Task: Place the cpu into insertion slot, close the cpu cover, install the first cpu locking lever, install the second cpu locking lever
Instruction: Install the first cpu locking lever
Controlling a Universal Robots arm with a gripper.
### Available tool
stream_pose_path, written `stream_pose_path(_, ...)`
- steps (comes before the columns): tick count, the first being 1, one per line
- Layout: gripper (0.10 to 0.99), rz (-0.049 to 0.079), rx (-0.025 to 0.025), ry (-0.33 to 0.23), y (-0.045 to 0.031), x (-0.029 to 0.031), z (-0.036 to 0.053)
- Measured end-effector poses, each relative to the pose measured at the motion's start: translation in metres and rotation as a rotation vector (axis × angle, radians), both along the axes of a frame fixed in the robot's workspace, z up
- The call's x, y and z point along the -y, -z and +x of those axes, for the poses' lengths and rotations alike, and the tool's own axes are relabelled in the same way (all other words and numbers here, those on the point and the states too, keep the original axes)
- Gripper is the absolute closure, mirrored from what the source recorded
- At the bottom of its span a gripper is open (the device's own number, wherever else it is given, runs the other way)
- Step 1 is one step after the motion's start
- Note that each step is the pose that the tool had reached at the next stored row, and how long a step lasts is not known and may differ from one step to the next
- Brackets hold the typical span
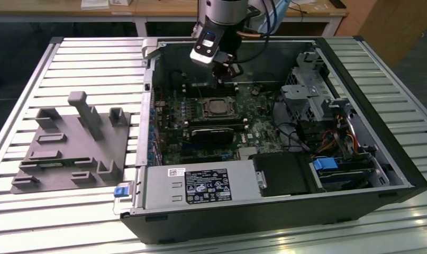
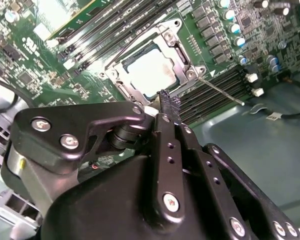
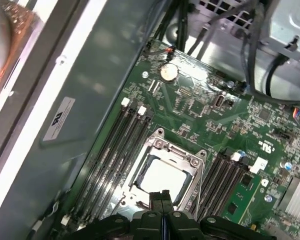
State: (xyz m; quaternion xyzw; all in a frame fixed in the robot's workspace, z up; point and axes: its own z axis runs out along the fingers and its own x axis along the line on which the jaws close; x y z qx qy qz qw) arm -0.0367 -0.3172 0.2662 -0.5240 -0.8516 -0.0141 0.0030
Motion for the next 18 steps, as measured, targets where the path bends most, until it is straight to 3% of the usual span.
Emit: stream_pose_path(18,0.973,0.0,0.0,-0.188,0.0,0.0,0.0)
